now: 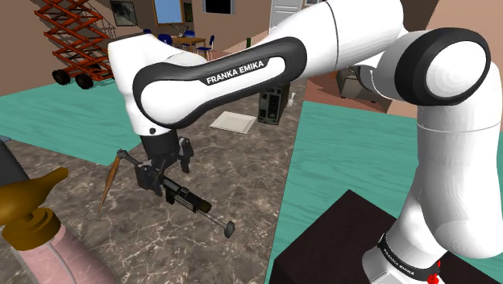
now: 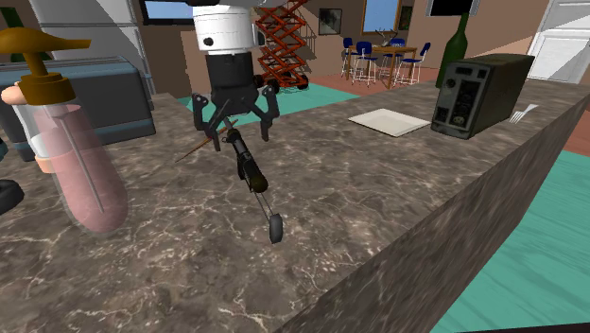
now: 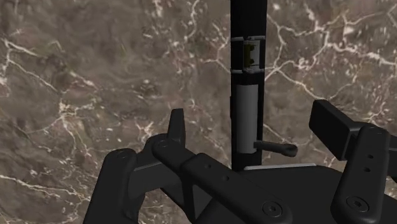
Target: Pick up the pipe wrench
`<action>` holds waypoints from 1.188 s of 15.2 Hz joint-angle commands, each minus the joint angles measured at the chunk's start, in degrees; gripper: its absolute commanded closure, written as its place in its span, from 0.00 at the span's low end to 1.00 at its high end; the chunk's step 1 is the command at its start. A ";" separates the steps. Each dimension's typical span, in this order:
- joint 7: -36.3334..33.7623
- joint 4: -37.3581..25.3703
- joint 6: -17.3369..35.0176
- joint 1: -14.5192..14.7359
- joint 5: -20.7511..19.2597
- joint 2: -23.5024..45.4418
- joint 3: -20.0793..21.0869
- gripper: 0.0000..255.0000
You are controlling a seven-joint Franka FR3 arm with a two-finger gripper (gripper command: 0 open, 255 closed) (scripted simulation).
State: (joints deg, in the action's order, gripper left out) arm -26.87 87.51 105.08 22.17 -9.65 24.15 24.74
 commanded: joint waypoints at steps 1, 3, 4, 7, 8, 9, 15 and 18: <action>-0.23 0.71 1.21 0.14 -0.25 0.52 -0.06 0.00; -0.36 1.73 2.57 0.12 -0.44 0.89 -0.16 0.00; -0.46 2.49 3.62 0.13 -0.61 1.22 -0.25 0.00; -0.44 2.59 3.67 0.09 -0.60 1.17 -0.25 1.00; -0.43 2.59 3.66 0.09 -0.59 1.16 -0.25 1.00; -0.44 2.58 3.66 0.09 -0.59 1.17 -0.25 1.00; -0.43 2.61 3.68 0.08 -0.59 1.16 -0.25 1.00; -0.32 1.54 2.29 0.12 -0.39 0.80 -0.14 1.00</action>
State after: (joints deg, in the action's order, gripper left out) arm -27.29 89.22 107.85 22.37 -10.19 25.31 24.54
